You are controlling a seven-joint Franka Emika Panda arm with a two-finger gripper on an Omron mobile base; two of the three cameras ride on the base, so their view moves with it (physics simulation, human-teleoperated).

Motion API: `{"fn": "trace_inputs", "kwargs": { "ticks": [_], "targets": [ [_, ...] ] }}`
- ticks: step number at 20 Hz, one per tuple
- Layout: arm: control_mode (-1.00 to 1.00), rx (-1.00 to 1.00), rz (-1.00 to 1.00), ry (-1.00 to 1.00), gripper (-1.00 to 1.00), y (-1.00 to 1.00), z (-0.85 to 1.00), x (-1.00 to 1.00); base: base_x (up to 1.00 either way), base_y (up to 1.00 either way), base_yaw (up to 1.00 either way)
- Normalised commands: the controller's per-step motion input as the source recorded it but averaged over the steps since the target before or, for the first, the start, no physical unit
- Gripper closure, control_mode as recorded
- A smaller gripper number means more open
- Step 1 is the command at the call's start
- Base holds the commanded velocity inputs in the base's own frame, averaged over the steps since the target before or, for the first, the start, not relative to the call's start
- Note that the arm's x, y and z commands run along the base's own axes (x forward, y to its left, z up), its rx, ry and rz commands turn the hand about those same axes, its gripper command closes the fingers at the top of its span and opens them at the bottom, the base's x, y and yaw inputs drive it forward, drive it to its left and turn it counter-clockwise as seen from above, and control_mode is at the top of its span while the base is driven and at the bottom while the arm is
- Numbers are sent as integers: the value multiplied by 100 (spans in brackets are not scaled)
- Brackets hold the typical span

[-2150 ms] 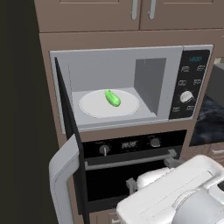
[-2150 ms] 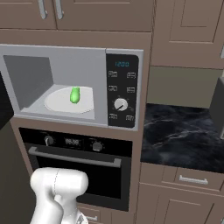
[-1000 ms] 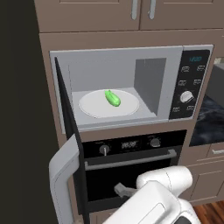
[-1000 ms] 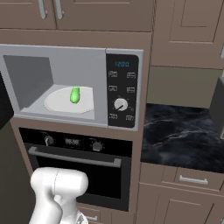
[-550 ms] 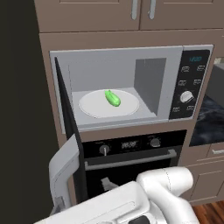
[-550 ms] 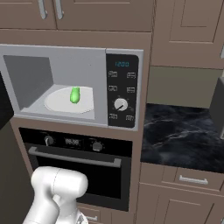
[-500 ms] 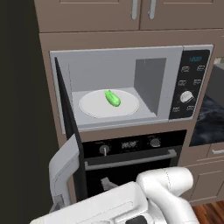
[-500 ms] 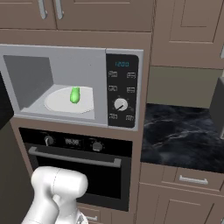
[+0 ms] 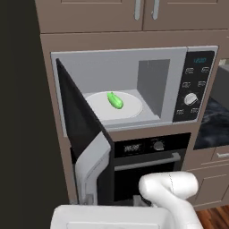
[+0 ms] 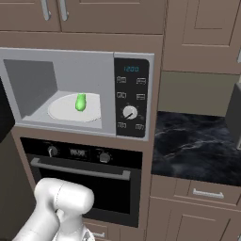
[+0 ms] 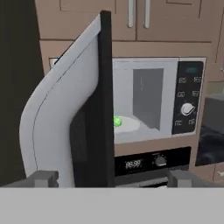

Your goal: Close the microwave door.

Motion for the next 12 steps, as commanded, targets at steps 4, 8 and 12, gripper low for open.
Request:
{"fn": "trace_inputs", "kwargs": {
  "ticks": [4, 8, 12],
  "targets": [
    [-100, 11, -30, 17, -100, -73, -9, 21, 0, 0, 0],
    [-100, 7, -24, 21, -100, -46, 0, 53, 0, 0, 0],
    [-100, 1, -18, 19, -100, -6, 2, 75, 0, 0, 0]
  ]
}}
